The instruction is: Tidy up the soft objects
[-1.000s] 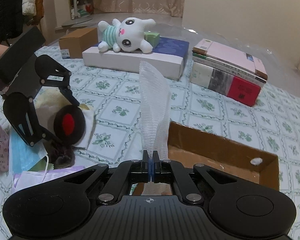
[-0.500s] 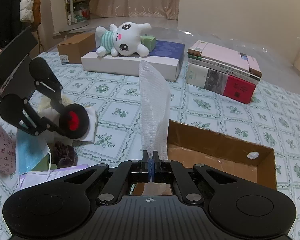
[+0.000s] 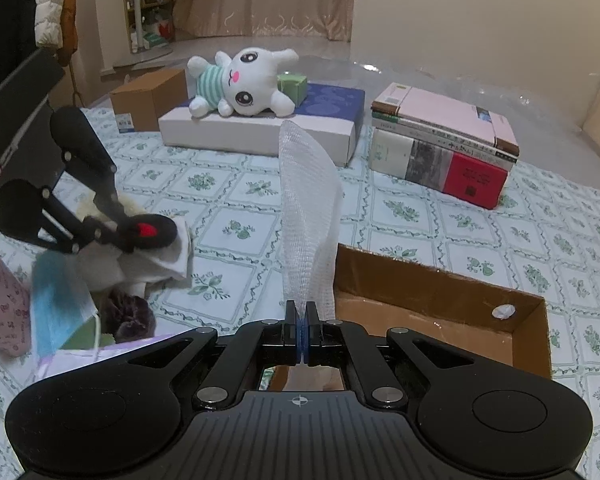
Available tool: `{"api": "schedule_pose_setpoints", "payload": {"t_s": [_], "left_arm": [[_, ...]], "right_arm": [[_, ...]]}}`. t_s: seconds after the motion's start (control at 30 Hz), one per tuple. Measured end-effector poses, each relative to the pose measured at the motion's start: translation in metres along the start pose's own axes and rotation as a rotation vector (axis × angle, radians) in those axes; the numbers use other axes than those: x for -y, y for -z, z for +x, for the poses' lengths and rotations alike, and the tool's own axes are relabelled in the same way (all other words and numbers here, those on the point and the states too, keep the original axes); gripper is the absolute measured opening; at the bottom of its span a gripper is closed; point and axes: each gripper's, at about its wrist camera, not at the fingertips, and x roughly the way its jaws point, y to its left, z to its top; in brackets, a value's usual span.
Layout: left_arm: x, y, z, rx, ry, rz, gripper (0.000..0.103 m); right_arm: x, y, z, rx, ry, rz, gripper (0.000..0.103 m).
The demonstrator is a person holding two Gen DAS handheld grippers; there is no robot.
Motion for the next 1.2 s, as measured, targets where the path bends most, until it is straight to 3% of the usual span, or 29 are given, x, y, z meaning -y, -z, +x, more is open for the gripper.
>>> {"api": "schedule_pose_setpoints", "payload": {"t_s": [0.27,0.43,0.73,0.9,1.03,1.2], "left_arm": [[-0.004,-0.004,-0.054,0.078,-0.034,-0.133,0.009],[0.014,0.003,-0.068,0.064,-0.04,-0.125,0.009],[0.061,0.02,-0.067,-0.027,0.123,-0.088,0.01],[0.068,0.024,-0.063,-0.065,0.148,-0.086,0.024],[0.054,0.025,-0.064,-0.038,0.131,-0.114,0.044],[0.046,0.023,-0.046,-0.074,0.133,-0.074,0.055]], "right_arm": [[-0.012,-0.006,-0.035,0.04,-0.003,0.017,0.001],[-0.022,-0.001,-0.052,0.041,-0.001,0.011,0.001],[-0.037,0.013,-0.066,0.042,-0.022,0.024,0.001],[-0.039,0.017,-0.069,0.04,-0.022,0.023,0.001],[-0.036,0.018,-0.067,0.035,-0.014,0.026,0.001],[-0.032,0.019,-0.059,0.021,-0.011,0.03,0.001]]}}
